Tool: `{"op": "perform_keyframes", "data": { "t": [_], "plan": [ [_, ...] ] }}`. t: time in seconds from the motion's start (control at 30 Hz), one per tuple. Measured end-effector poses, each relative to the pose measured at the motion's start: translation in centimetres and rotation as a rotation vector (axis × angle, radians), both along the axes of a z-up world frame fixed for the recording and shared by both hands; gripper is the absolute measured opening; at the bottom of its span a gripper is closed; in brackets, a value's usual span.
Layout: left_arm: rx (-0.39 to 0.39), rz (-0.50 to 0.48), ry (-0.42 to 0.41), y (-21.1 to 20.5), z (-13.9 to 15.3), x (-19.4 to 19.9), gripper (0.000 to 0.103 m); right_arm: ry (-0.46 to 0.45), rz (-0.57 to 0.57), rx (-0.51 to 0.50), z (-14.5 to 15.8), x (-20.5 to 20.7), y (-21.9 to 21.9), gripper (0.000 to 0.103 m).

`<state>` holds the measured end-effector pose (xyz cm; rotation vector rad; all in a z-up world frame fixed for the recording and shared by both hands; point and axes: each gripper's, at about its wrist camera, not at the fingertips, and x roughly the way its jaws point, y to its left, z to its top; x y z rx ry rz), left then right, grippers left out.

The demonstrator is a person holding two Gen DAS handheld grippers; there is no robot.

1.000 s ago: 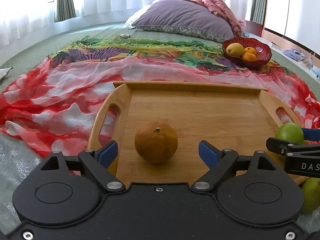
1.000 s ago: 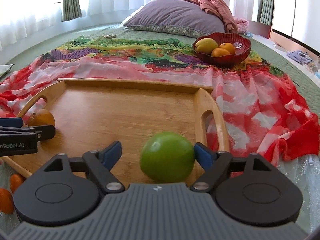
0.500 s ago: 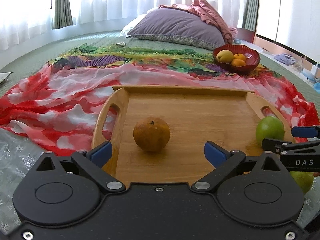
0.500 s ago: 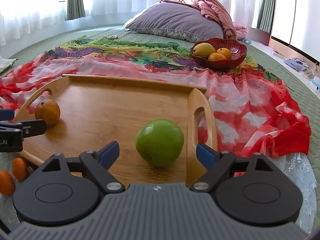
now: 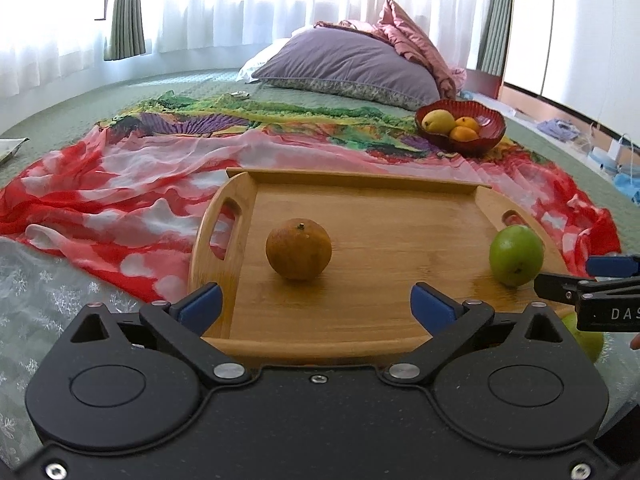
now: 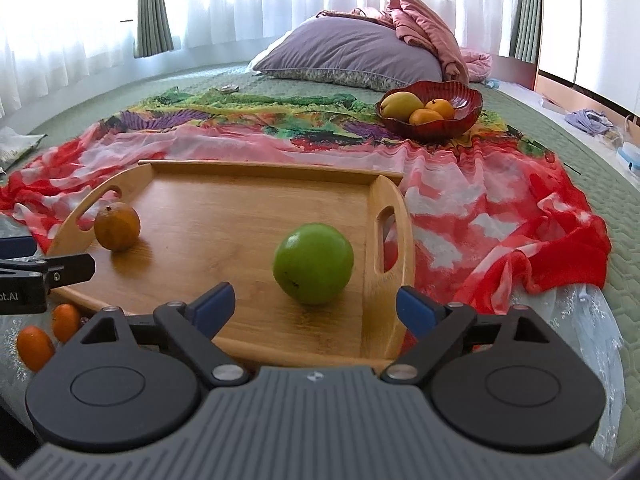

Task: Organize fruits
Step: 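Withdraw both tools from the tray back toward the remaining fruit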

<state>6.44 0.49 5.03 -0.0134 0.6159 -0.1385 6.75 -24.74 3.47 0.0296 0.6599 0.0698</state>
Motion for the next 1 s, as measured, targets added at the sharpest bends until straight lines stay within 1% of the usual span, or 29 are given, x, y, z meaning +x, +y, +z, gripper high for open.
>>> {"op": "perform_keyframes", "data": {
  "t": [0.23,0.47,0.63,0.73,0.87,1.0],
  "plan": [
    [0.010,-0.015,-0.032,0.3,-0.3,-1.8,0.101,-0.020,-0.004,0.016,-0.2,-2.1,-0.7,0.096],
    [0.015,-0.029,-0.070,0.8,-0.7,-3.4,0.103,-0.073,-0.004,0.045,-0.6,-4.4,-1.5,0.100],
    [0.013,-0.017,-0.063,1.3,-1.3,-4.0,0.103,-0.089,-0.010,0.053,-1.3,-5.6,-1.8,0.102],
    [0.023,-0.016,-0.058,1.5,-1.8,-4.3,0.103,-0.087,-0.006,0.065,-1.8,-6.1,-1.9,0.102],
    [0.040,-0.022,-0.049,1.4,-2.5,-4.8,0.103,-0.084,0.002,0.056,-2.4,-6.5,-1.6,0.102],
    [0.026,-0.016,-0.032,1.5,-3.3,-5.2,0.103,-0.076,0.022,0.053,-3.2,-6.9,-1.1,0.101]
  ]
}}
